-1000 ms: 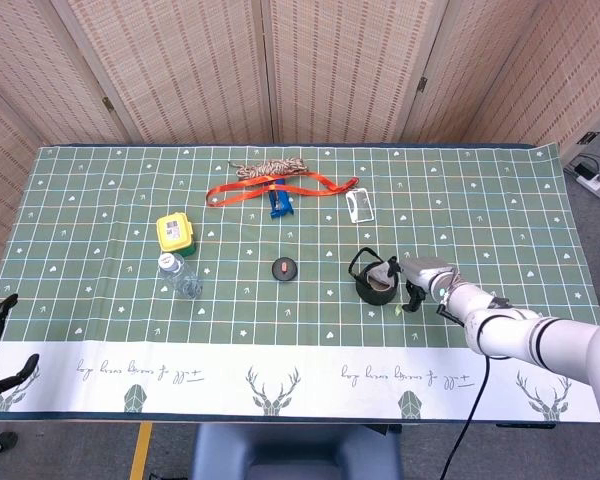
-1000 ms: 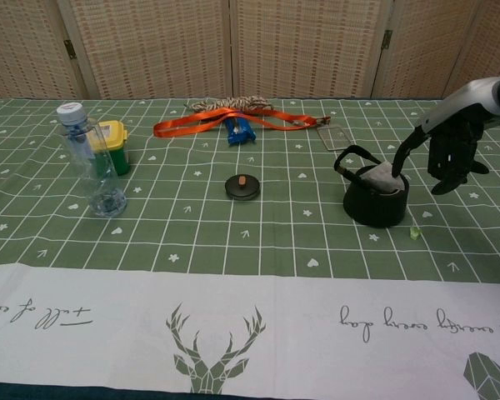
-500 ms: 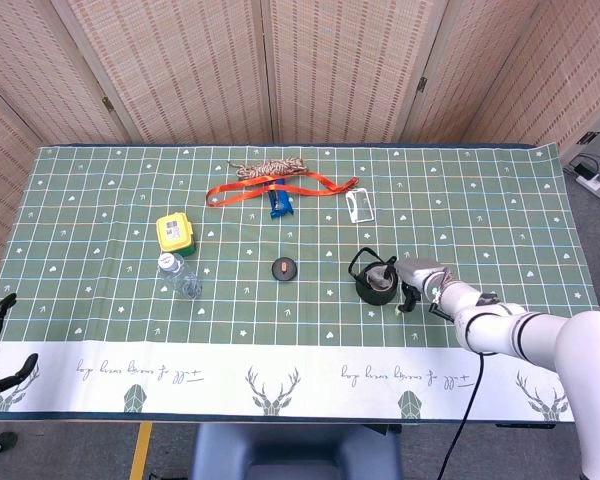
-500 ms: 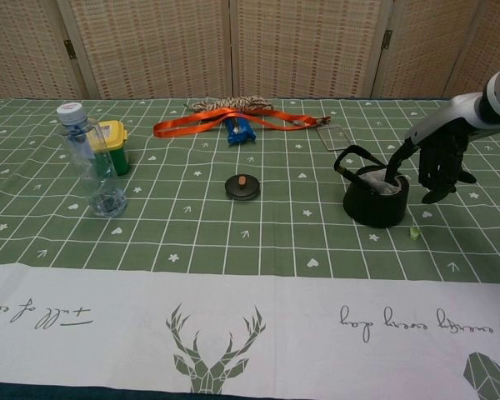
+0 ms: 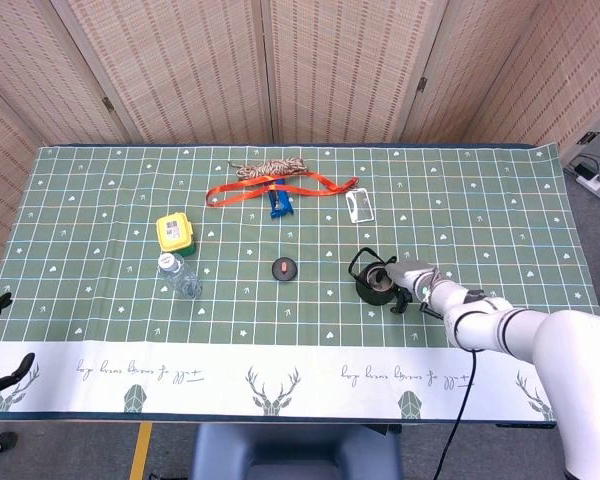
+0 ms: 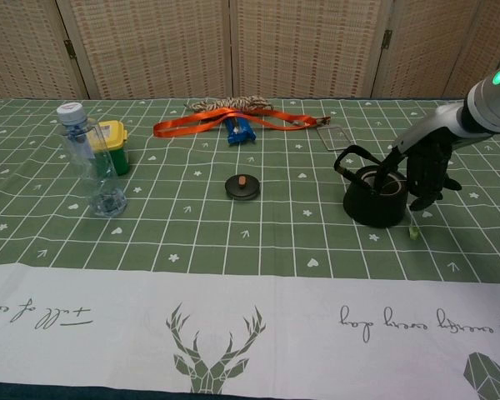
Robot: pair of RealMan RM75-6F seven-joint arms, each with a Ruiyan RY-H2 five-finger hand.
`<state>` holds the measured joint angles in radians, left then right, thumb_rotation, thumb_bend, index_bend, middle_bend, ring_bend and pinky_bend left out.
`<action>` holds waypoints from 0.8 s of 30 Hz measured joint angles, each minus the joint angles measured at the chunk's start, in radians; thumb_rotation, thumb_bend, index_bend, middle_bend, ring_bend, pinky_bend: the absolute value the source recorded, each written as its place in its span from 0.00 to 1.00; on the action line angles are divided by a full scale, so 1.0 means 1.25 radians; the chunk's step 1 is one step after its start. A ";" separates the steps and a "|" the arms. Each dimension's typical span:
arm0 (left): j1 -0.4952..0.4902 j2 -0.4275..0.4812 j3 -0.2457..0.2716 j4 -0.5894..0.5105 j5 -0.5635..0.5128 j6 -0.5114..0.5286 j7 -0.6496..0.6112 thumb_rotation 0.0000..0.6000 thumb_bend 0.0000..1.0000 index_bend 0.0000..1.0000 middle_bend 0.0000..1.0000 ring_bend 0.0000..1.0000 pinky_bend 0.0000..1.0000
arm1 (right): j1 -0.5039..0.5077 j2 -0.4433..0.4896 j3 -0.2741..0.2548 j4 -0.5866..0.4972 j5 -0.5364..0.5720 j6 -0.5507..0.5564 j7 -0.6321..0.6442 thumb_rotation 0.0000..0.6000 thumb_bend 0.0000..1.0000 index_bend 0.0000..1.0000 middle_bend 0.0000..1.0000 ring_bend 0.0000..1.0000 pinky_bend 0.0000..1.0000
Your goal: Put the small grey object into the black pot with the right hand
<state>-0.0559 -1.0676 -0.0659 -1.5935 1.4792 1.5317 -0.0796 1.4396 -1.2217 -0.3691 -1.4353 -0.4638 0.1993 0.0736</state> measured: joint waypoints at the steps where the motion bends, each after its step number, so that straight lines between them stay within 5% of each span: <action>1: 0.000 0.000 0.000 0.000 0.000 0.000 0.001 1.00 0.27 0.03 0.14 0.08 0.09 | 0.001 0.011 0.000 -0.013 -0.004 0.007 0.002 1.00 0.37 0.16 0.76 0.57 0.64; 16: -0.001 -0.004 0.003 -0.001 0.005 0.000 0.019 1.00 0.27 0.03 0.14 0.08 0.09 | -0.027 0.228 0.010 -0.279 -0.091 0.197 -0.009 1.00 0.37 0.15 0.74 0.56 0.63; 20: -0.001 -0.006 0.004 -0.002 0.008 0.001 0.028 1.00 0.27 0.03 0.14 0.08 0.09 | -0.071 0.279 0.008 -0.369 -0.137 0.327 -0.041 1.00 0.37 0.08 0.54 0.43 0.47; 24: 0.000 -0.010 0.010 -0.008 0.023 0.009 0.046 1.00 0.27 0.03 0.14 0.08 0.09 | -0.146 0.305 -0.006 -0.446 -0.181 0.533 -0.121 1.00 0.37 0.02 0.22 0.22 0.27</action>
<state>-0.0553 -1.0806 -0.0540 -1.6040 1.5086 1.5429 -0.0220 1.2566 -0.8411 -0.3771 -1.9925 -0.6902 0.8660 -0.0772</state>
